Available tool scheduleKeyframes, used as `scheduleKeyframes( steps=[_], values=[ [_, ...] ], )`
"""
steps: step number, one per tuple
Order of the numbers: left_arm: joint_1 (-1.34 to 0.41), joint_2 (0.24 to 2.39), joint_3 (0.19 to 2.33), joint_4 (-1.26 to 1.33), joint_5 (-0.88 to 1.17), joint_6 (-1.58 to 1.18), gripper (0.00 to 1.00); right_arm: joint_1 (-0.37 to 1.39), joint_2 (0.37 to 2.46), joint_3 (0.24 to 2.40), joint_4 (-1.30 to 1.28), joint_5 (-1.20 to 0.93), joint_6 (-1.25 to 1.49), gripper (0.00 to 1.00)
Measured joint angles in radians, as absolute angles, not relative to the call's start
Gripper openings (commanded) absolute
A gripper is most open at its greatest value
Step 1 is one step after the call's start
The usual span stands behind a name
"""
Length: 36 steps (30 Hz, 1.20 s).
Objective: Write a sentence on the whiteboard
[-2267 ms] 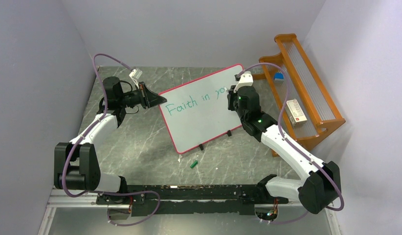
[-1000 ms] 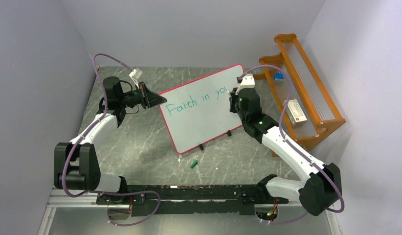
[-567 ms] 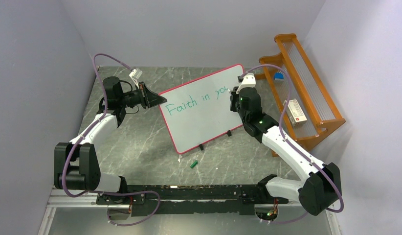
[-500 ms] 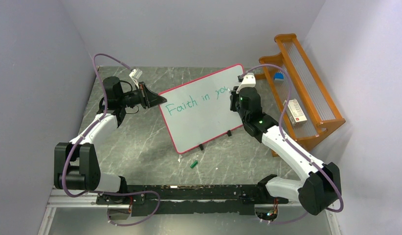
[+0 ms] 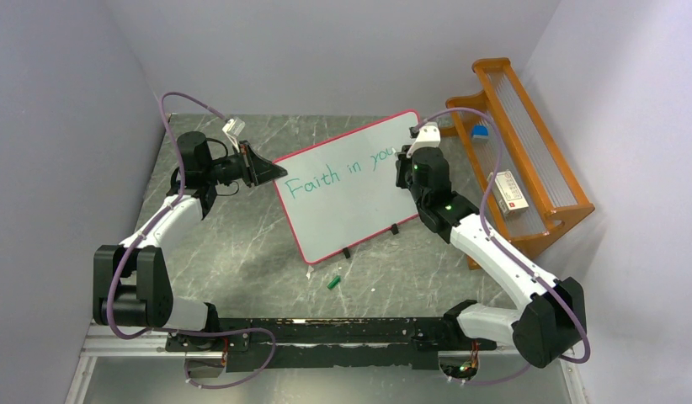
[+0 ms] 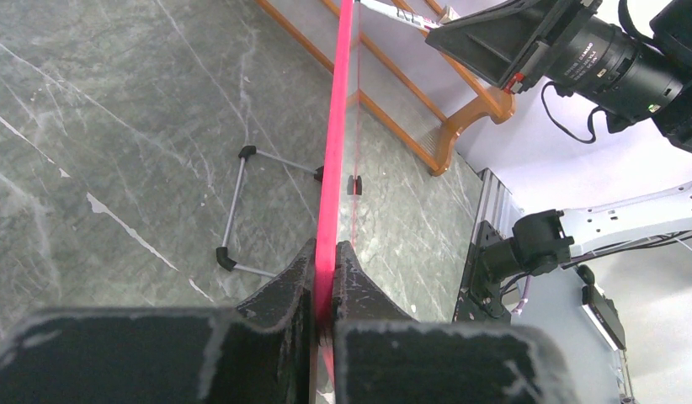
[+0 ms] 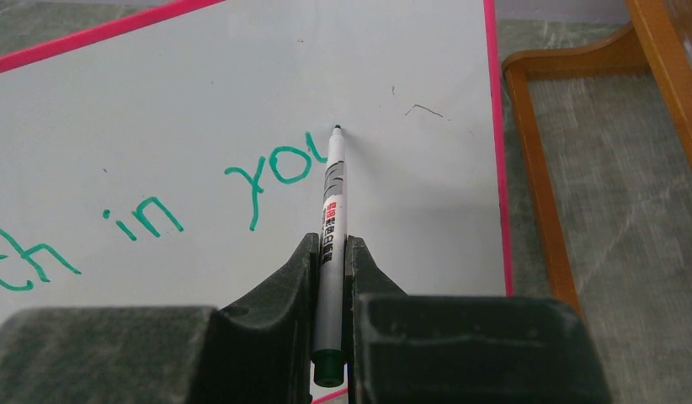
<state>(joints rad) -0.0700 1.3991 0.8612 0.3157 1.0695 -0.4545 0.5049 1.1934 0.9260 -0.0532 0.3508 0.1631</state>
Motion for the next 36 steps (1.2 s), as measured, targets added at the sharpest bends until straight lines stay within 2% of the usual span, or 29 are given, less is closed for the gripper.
scheduleKeyframes(
  steps=[36],
  values=[
    [-0.07, 1.399, 0.861, 0.313, 1.069, -0.455, 0.05, 0.498, 1.177, 0.895, -0.073, 0.352, 0.18, 0.0]
  ],
)
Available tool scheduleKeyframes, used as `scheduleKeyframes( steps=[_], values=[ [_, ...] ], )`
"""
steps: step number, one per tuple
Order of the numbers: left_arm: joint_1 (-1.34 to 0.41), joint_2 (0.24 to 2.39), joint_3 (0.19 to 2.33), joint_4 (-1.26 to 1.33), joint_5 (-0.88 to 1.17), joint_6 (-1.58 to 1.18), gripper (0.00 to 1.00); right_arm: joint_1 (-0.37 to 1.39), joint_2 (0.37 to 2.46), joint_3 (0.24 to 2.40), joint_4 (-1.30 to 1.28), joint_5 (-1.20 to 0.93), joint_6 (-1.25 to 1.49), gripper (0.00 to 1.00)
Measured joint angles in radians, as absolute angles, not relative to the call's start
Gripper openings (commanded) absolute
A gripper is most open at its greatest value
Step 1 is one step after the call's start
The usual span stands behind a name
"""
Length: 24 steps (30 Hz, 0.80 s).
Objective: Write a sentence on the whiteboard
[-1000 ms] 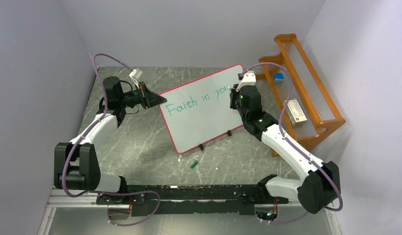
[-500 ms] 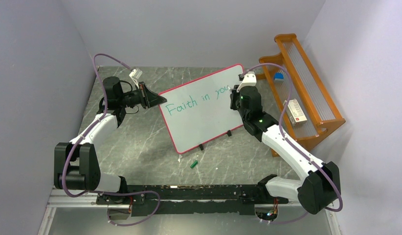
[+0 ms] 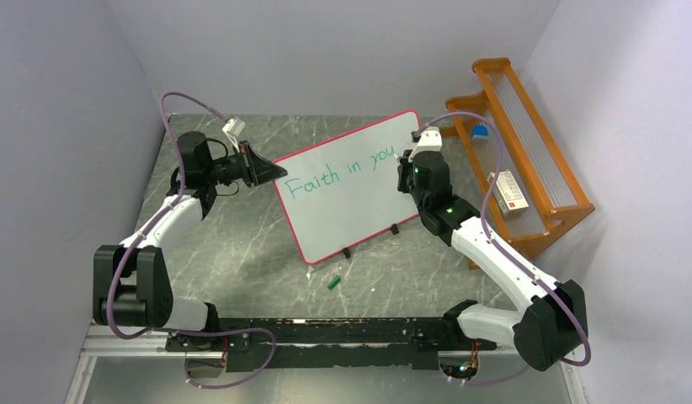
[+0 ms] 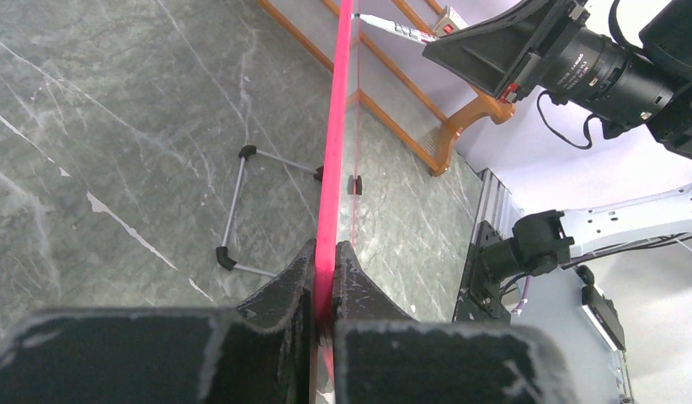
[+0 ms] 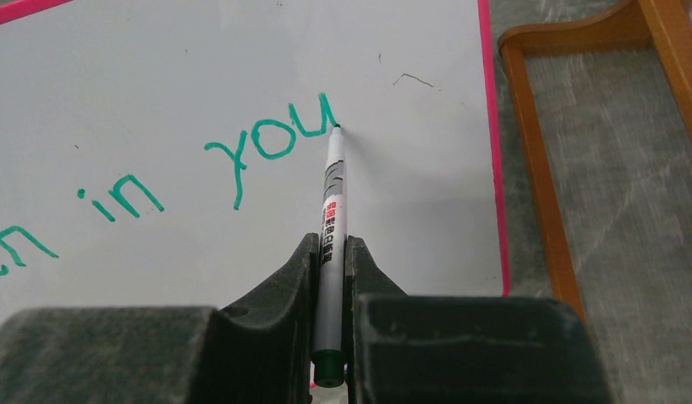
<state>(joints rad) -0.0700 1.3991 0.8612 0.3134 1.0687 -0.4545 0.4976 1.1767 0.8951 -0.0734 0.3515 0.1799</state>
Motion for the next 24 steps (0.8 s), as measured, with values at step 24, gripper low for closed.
scheduleKeyframes(
  steps=[24],
  values=[
    [-0.07, 1.399, 0.865, 0.306, 1.07, -0.448, 0.05, 0.488, 1.173, 0.9, -0.072, 0.361, 0.176, 0.0]
  ],
)
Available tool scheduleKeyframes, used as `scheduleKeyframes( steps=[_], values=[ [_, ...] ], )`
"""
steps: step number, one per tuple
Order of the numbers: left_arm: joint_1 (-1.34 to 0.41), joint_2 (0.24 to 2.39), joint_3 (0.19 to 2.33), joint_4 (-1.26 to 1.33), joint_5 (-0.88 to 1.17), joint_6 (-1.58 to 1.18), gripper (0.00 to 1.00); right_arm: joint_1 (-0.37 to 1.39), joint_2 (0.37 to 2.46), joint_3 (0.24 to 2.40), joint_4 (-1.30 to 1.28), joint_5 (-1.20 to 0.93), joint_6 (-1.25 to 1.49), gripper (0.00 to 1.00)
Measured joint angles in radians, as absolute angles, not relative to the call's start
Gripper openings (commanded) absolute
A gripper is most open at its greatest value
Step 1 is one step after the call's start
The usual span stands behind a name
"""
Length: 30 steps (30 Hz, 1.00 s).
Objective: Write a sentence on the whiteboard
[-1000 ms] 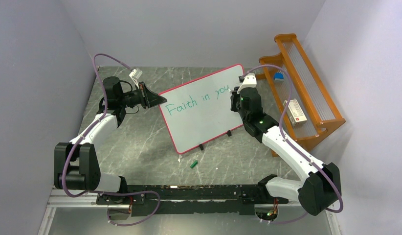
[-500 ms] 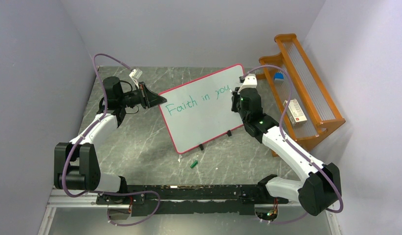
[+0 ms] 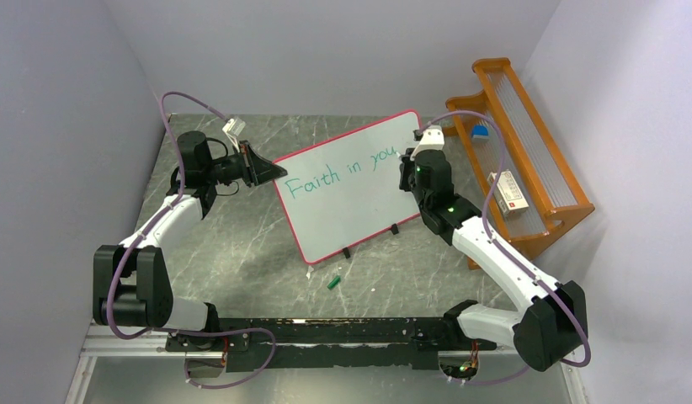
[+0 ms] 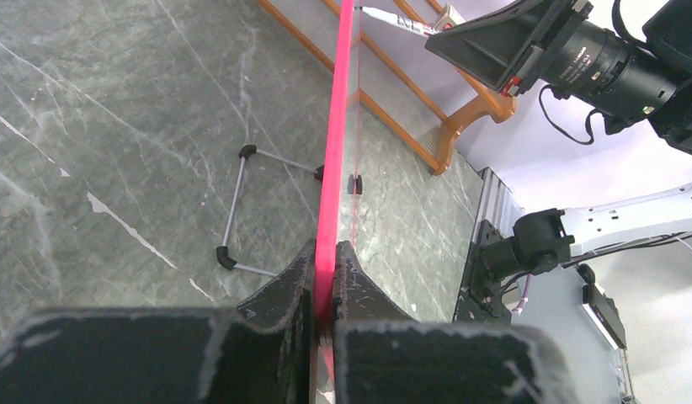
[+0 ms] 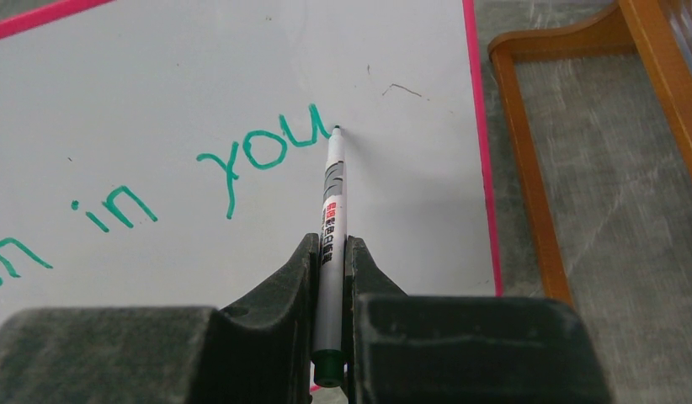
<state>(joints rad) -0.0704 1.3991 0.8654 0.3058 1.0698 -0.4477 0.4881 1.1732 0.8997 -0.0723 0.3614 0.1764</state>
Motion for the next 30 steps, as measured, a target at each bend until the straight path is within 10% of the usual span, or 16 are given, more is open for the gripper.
scheduleKeyframes(
  steps=[30],
  values=[
    [-0.07, 1.399, 0.869, 0.298, 1.069, -0.442, 0.05, 0.464, 1.197, 0.93, -0.054, 0.326, 0.176, 0.0]
  ],
)
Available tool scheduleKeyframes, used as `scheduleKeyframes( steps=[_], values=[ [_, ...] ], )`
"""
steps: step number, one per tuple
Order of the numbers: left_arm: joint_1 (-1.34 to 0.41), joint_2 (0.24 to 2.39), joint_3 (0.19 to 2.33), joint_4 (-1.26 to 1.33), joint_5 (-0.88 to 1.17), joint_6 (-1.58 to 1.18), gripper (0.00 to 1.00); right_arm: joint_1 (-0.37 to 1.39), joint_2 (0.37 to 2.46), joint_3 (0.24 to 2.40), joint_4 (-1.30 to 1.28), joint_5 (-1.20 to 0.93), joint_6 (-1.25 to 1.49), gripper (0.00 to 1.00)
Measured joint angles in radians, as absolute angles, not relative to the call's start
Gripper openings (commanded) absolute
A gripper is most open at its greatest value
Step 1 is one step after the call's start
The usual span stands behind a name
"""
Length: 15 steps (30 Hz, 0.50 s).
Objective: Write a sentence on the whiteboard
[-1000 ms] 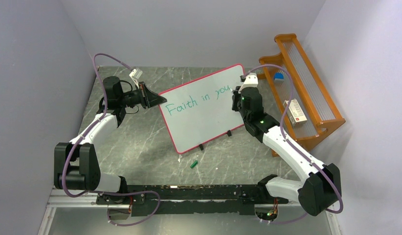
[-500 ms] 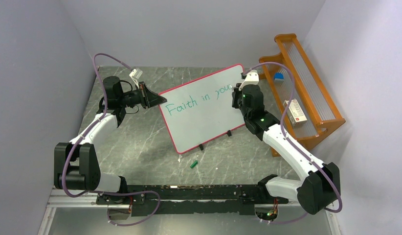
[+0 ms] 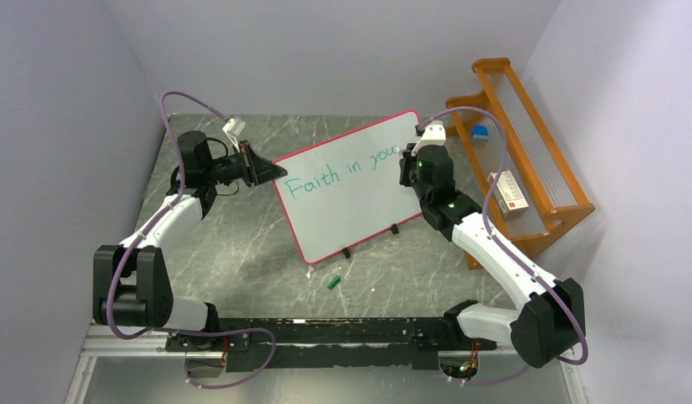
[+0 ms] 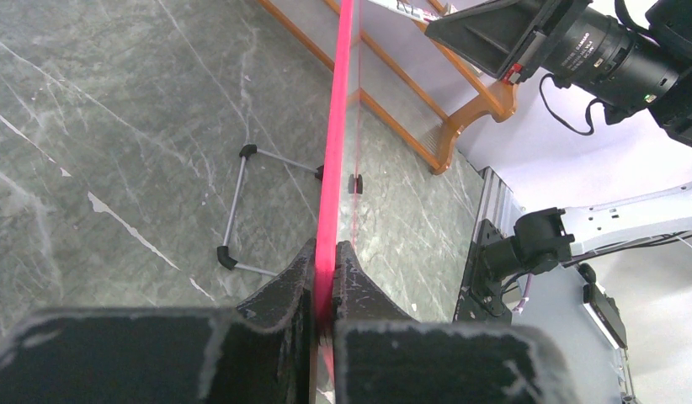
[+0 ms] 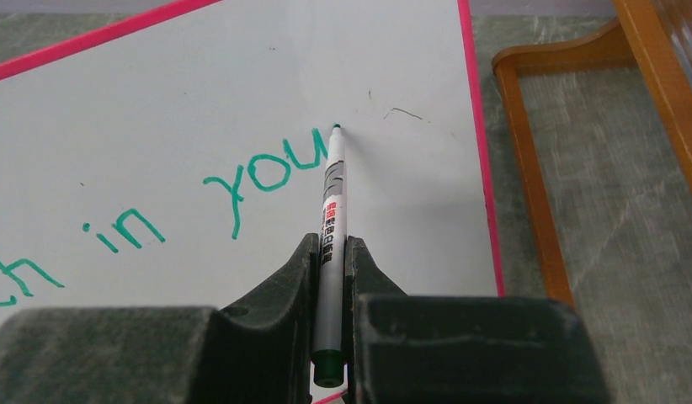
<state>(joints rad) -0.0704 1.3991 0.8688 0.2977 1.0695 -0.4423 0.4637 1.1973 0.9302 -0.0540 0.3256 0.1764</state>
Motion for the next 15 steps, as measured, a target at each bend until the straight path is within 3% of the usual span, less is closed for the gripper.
scheduleKeyframes(
  steps=[15],
  values=[
    [-0.07, 1.399, 0.869, 0.297, 1.069, -0.442, 0.05, 0.459, 1.175, 0.893, -0.073, 0.328, 0.186, 0.0]
  ],
)
